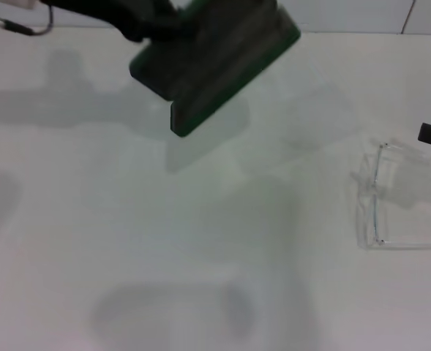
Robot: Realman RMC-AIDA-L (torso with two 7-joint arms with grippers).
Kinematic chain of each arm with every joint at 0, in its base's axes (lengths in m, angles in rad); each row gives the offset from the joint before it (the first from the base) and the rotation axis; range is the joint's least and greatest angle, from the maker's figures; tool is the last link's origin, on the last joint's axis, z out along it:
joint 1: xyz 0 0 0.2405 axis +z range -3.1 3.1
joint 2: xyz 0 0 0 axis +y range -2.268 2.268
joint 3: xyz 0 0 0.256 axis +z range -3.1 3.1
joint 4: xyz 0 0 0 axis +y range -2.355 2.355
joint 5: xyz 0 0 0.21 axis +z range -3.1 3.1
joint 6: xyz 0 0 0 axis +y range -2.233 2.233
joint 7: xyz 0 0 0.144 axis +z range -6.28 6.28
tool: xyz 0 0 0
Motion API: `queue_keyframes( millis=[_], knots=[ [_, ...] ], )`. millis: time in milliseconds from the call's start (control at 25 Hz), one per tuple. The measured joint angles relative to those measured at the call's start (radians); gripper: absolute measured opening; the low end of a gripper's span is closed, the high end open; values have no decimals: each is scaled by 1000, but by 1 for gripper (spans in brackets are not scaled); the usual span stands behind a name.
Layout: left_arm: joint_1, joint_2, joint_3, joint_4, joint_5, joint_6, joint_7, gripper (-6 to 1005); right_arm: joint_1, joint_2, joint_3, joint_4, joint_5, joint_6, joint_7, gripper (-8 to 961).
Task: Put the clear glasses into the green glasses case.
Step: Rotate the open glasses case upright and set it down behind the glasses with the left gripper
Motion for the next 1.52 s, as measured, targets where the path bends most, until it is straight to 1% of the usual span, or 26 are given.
queue_keyframes(
  millis=[40, 160, 240, 320, 400, 440, 480, 560, 640, 720, 800, 880, 920, 1040, 1080, 1120, 1160, 1240, 1280, 1320, 1360, 1520],
  knots=[
    [25, 23, 0, 25, -39, 23, 0, 205, 3, 0, 0, 0, 0, 0, 0, 763],
    [77, 56, 0, 60, -124, 86, 1, 205, 9, 0, 0, 0, 0, 0, 0, 763],
    [100, 59, 0, 66, -152, 116, 4, 205, 11, 0, 0, 0, 0, 0, 0, 763],
    [117, 52, 0, 67, -166, 137, 11, 205, 11, -1, 0, 0, 0, 0, 0, 762],
    [132, 33, 0, 63, -167, 147, 28, 205, 11, -2, 0, 0, 0, 0, 0, 762],
    [135, 29, 0, 60, -166, 147, 32, 205, 11, -2, 0, 0, 0, -1, 0, 762],
    [140, 12, 0, 47, -163, 145, 49, 205, 11, -2, -1, 0, -2, -3, 0, 762],
    [141, -6, 0, 26, -156, 137, 65, 205, 9, -1, -1, 0, -5, -6, 0, 762],
    [130, -26, 0, -2, -126, 119, 77, 204, 3, 1, -2, 0, -6, -12, 0, 761],
    [113, -36, 0, -19, -88, 95, 80, 204, 1, 2, -2, 0, -6, -14, 0, 761],
    [80, -50, 1, -52, -25, 57, 81, 204, -2, 4, -2, 0, -6, -16, 0, 761],
    [28, -72, 1, -92, 71, 3, 81, 204, -5, 7, -2, 0, -6, -17, 0, 760],
    [28, -72, 1, -92, 71, 3, 81, 204, -5, 8, -2, 0, -6, -18, 0, 760],
    [-33, -105, 1, -137, 177, -35, 93, 204, -12, 9, -2, 8, -3, -18, 0, 760],
    [-57, -123, 1, -161, 213, -43, 101, 204, -15, 8, -1, 9, -1, -18, 1, 760],
    [-57, -123, 1, -161, 213, -43, 101, 204, -18, 7, -1, 10, 1, -18, 3, 760],
    [-109, -173, 1, -235, 279, -54, 125, 204, -21, 5, -1, 10, 1, -17, 5, 759],
    [-153, -225, 1, -315, 327, -62, 152, 204, -22, 4, 1, 10, 1, -15, 8, 759],
    [-153, -225, 1, -315, 327, -62, 152, 204, -23, 4, 4, 10, 1, -14, 10, 759],
    [-180, -251, 1, -359, 352, -68, 168, 204, -24, 4, 8, 10, 1, -12, 11, 759],
    [-209, -264, 1, -366, 377, -72, 179, 204, -25, 4, 13, 10, 1, -12, 13, 759],
    [-227, -261, 1, -330, 378, -77, 174, 204, -31, 2, 45, 12, -1, -15, 23, 758]
  ],
)
